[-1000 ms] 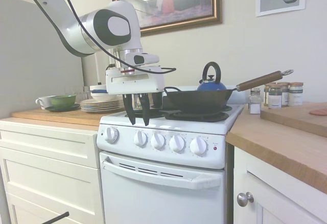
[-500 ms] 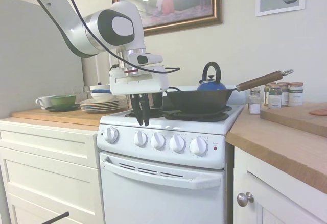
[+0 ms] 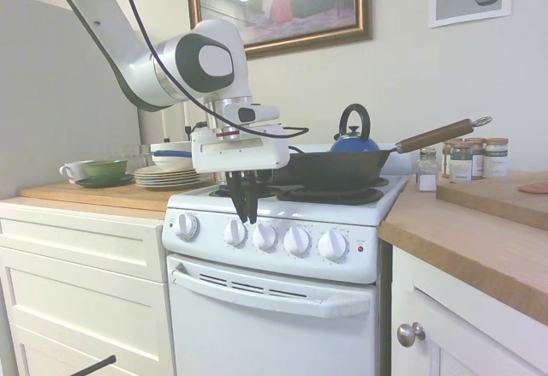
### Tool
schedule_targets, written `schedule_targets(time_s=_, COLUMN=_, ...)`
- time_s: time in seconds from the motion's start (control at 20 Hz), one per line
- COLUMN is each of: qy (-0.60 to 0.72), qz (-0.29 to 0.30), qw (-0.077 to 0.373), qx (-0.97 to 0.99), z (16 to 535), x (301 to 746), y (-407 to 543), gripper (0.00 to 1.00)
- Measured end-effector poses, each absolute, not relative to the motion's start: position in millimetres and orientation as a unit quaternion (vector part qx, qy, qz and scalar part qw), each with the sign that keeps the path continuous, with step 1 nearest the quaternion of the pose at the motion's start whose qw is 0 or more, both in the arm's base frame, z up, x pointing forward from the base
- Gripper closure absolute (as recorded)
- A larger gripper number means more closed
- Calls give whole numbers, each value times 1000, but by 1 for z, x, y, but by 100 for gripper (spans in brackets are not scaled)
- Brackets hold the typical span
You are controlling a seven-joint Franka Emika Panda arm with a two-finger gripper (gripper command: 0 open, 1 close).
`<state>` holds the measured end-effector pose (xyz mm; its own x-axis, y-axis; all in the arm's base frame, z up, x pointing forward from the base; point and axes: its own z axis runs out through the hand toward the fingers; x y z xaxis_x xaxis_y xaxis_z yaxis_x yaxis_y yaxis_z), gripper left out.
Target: Turn on the stove on the top left
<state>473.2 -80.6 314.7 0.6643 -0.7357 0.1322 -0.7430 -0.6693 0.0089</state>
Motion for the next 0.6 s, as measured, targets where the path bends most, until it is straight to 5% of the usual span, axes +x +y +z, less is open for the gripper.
schedule_targets(time_s=0.6, qy=-409, qz=67, qw=34, qx=909, z=299, x=480, y=-82, gripper=100)
